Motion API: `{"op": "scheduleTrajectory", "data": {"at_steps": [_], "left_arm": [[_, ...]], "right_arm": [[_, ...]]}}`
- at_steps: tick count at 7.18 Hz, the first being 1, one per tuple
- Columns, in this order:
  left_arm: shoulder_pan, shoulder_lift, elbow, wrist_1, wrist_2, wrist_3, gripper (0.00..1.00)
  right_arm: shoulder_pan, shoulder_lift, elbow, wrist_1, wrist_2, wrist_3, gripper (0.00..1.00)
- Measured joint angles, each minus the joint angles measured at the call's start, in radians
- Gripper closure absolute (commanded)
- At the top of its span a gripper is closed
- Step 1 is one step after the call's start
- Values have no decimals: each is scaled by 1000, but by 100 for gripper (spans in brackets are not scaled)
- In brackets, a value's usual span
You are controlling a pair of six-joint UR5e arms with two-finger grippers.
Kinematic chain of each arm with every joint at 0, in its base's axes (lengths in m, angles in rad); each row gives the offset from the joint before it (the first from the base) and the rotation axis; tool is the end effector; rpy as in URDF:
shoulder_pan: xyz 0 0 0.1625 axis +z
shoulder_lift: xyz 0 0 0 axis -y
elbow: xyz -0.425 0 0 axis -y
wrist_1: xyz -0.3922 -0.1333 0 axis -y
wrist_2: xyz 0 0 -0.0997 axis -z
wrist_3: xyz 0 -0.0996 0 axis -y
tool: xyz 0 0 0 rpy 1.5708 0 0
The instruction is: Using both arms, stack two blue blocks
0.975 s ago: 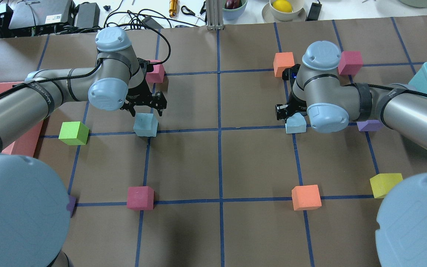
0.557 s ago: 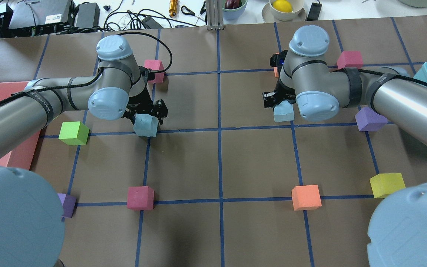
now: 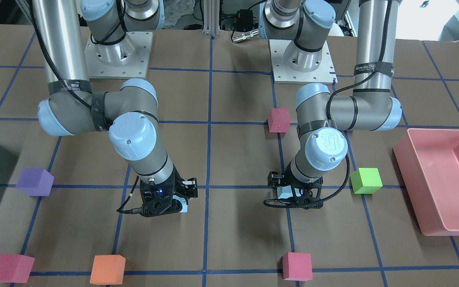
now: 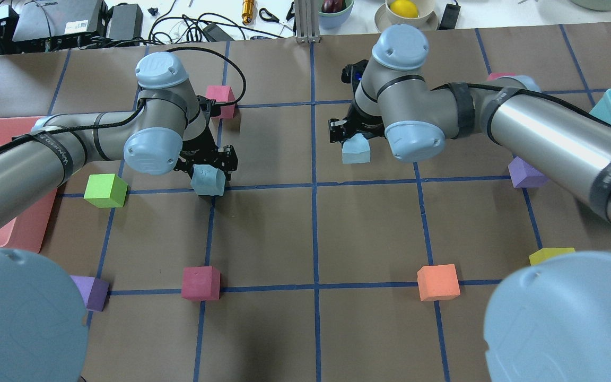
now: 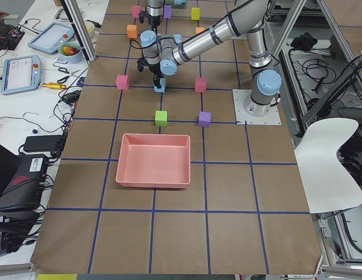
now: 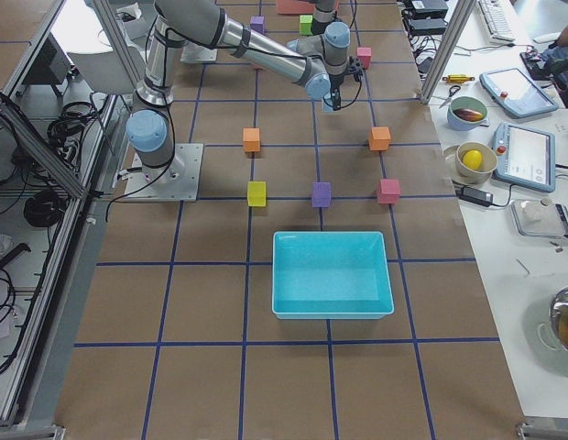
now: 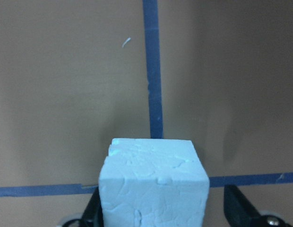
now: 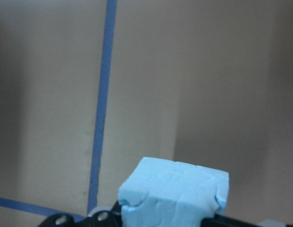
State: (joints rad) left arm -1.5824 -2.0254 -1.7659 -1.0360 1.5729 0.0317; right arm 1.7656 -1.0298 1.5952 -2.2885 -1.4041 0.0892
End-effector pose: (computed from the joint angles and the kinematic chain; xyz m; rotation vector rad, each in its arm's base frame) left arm -0.1399 -0.5850 0.1967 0.0681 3.1347 0.1804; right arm 0.2754 -0.6219 0.2347 -0.1744 2.9444 -0.1879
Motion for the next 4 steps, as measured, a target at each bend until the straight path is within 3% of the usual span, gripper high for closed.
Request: {"op": "scheduleTrajectory", "data": {"at_steps": [1,2,4], "left_arm": [[1,1,1,2,0,5,94],[3,2,2,6,1,16,100],[8,9,12,9,2,28,100]], "right_arm": [[10,74,-112,9,13,9,66],[14,162,-253,45,22,14,65],[20,313,-493,119,39,16,65]]}}
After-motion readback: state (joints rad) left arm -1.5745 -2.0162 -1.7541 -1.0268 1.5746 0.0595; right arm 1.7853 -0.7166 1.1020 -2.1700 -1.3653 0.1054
